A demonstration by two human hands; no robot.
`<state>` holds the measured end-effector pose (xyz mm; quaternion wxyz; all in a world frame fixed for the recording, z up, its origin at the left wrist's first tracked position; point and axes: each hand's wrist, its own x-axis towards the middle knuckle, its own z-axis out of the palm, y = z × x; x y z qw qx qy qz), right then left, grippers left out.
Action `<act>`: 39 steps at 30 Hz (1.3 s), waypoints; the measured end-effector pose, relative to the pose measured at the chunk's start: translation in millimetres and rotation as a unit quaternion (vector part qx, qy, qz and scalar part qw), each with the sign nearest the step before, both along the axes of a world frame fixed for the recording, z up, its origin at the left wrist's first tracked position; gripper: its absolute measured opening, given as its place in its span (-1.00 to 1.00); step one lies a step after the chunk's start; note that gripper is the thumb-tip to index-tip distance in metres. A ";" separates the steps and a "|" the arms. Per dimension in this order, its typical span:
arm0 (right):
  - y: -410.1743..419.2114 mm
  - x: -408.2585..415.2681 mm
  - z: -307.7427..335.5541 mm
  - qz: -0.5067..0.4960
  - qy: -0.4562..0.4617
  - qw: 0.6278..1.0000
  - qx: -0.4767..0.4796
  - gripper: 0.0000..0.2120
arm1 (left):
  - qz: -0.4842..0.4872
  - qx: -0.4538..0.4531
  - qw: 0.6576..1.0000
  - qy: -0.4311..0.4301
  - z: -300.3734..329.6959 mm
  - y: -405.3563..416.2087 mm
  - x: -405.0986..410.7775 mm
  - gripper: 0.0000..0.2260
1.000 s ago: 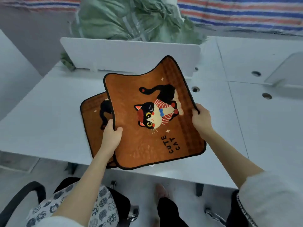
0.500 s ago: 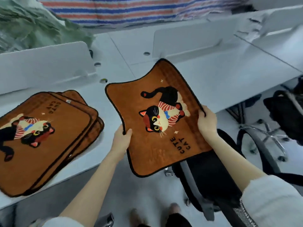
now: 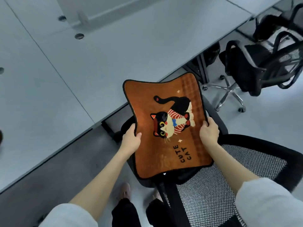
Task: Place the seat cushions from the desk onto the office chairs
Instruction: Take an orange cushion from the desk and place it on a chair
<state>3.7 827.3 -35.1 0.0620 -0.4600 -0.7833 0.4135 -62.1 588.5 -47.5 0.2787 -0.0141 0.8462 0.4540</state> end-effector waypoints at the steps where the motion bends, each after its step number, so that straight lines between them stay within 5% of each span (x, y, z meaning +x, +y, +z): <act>1: 6.7 -0.9 -10.2 -0.008 -0.009 1.000 -0.011 -0.70 | -0.001 -0.011 1.000 -0.011 -9.5 10.1 -3.9 -0.58; 12: 41.2 -23.5 -136.4 -0.072 -0.092 0.989 -0.092 -0.68 | -0.032 -0.091 0.992 -0.079 -146.0 57.0 -54.2 -0.74; 16: 40.2 -35.0 -195.2 -0.081 -0.121 0.984 -0.107 -0.69 | 0.003 -0.183 0.968 -0.172 -202.3 49.7 -72.0 -0.56; 19: 40.4 -41.2 -227.7 -0.158 -0.226 0.959 -0.065 -0.59 | 0.012 -0.242 0.949 -0.202 -225.1 47.4 -76.8 -0.40; 25: 46.8 -63.5 -260.5 0.063 -0.316 0.943 0.083 -0.47 | -0.145 -0.346 0.926 -0.037 -251.6 66.8 -108.8 -0.35; 30: 65.6 -116.6 -299.4 0.228 -0.224 0.917 0.238 -0.47 | -0.336 -0.321 0.866 0.183 -288.9 124.0 -158.2 -0.45; 39: 93.9 -134.4 -365.8 0.255 -0.157 0.880 0.369 -0.49 | -0.369 -0.317 0.800 0.350 -356.4 174.1 -168.3 -0.52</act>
